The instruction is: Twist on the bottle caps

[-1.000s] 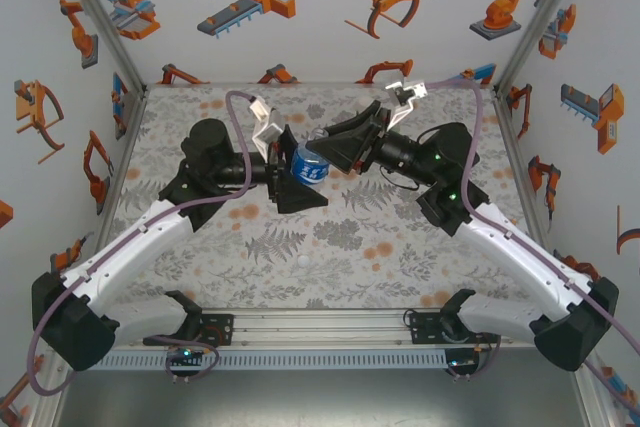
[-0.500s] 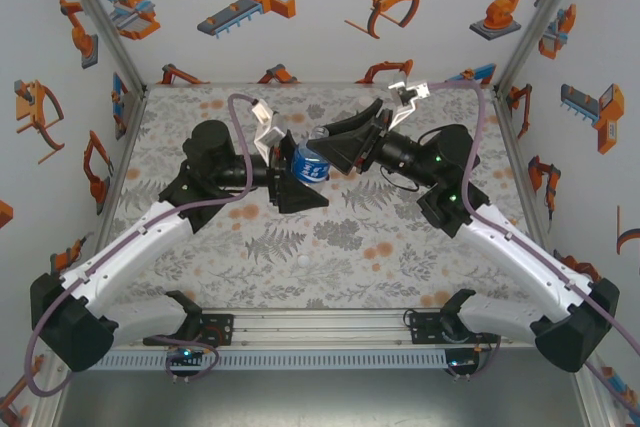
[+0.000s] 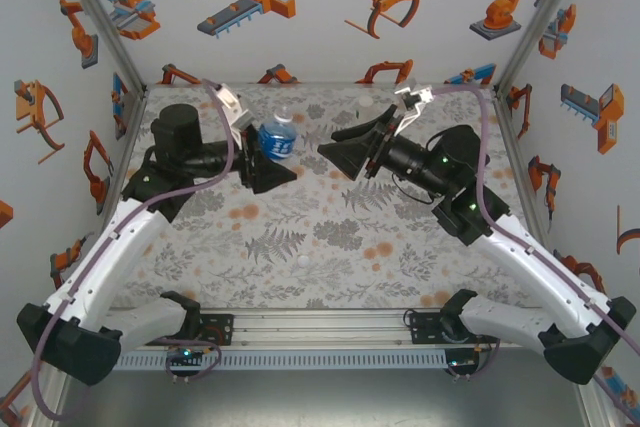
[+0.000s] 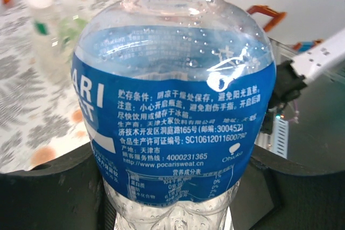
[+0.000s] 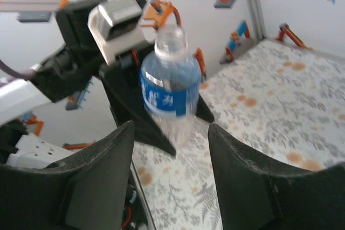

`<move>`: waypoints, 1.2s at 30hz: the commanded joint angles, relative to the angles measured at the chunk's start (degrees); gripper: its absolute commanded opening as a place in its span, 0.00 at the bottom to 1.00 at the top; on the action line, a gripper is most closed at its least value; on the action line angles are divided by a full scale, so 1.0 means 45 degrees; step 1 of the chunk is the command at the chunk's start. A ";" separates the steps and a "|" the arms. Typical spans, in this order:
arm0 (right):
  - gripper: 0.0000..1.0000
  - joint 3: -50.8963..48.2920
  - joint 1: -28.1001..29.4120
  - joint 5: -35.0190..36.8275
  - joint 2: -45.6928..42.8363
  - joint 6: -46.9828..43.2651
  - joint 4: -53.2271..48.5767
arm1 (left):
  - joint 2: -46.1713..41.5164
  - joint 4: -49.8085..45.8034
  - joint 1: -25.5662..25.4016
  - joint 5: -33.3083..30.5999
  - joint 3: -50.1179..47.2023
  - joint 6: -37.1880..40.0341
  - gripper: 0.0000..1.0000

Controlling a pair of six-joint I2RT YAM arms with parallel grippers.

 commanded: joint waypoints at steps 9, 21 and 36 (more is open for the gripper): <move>0.47 0.0795 0.1913 0.3956 0.1653 -0.0631 -0.5565 | 0.0730 -0.3698 0.1506 0.0016 0.1196 0.2876 0.00; 0.46 -0.0215 0.3412 0.4890 0.4352 0.0716 -0.6176 | 0.0260 0.4849 0.3398 0.3411 -0.2403 -0.2485 0.12; 0.45 0.0430 0.4248 0.5755 0.7727 0.1885 -0.7792 | -0.0676 0.1277 0.3445 -0.1036 -0.2462 -0.0014 0.00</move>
